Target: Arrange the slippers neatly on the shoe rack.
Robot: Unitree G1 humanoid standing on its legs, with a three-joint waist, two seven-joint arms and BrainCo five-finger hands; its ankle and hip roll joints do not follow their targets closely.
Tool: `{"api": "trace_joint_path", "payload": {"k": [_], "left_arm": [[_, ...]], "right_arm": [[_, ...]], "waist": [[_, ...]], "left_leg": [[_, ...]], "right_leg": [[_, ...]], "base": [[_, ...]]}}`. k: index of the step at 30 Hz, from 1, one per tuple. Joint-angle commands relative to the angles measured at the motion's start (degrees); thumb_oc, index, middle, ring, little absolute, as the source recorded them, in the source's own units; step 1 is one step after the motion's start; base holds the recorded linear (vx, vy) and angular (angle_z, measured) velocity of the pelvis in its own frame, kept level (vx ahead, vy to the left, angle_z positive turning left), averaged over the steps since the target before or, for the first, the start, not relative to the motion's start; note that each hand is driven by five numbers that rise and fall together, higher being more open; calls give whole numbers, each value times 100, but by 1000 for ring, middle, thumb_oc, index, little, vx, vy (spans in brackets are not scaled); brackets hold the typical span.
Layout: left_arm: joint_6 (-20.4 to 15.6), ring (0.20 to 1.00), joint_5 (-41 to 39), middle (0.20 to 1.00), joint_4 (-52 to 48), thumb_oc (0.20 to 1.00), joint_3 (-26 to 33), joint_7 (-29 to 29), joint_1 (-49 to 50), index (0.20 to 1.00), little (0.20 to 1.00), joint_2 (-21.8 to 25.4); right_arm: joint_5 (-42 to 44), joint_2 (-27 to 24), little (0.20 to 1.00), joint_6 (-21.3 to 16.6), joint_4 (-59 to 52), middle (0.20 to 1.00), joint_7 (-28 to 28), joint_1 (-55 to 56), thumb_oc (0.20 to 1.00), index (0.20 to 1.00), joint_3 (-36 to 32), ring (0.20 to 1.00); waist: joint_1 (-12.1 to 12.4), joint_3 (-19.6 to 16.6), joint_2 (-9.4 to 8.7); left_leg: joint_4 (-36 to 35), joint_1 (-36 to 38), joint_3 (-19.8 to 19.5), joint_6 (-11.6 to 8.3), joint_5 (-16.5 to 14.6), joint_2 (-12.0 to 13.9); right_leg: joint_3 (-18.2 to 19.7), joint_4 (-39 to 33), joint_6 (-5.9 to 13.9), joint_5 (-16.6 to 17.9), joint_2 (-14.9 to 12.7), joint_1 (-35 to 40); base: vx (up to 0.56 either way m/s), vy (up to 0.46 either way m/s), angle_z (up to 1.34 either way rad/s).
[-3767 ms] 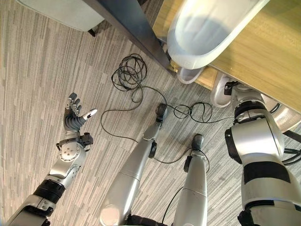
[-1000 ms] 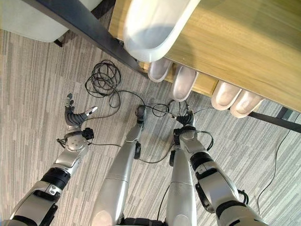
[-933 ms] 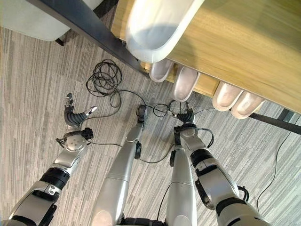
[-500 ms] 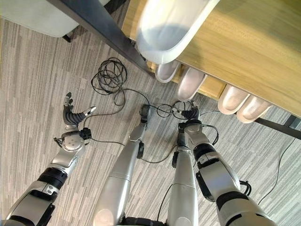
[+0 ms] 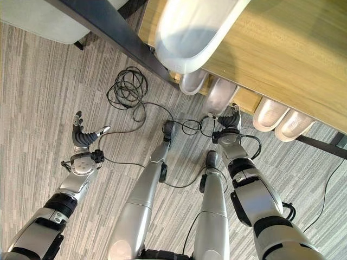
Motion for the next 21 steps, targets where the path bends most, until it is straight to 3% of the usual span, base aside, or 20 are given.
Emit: {"api": "trace_joint_path", "payload": {"k": [1, 15, 21], "left_arm": [[-154, 1000, -81, 1000, 207, 1000, 97, 101, -16, 1000, 1000, -110], [-5, 1000, -150, 1000, 446, 1000, 312, 179, 175, 1000, 1000, -243], [5, 1000, -54, 1000, 507, 1000, 215, 62, 86, 1000, 1000, -167]], "right_arm": [[-85, -76, 1000, -114, -345, 1000, -158, 177, 1000, 1000, -115, 1000], [-196, 303, 1000, -368, -1336, 1000, -631, 1748, 1000, 1000, -556, 1000], [-127, 351, 1000, -232, -953, 1000, -13, 1791, 1000, 1000, -221, 1000]], "waist": [[-59, 9, 279], [-332, 9, 134], [-325, 9, 139]], "left_leg": [[443, -148, -33, -119, -1001, -245], [534, -96, 3, -99, -1064, -204], [514, -128, -21, -102, -1033, -195]], "right_leg": [[-65, -393, -170, 476, 33, 301], [0, -343, -182, 453, 41, 354], [-23, -358, -190, 467, 52, 330]], "base": [[0, 0, 0], [-1, 0, 0], [-11, -18, -6]]}}
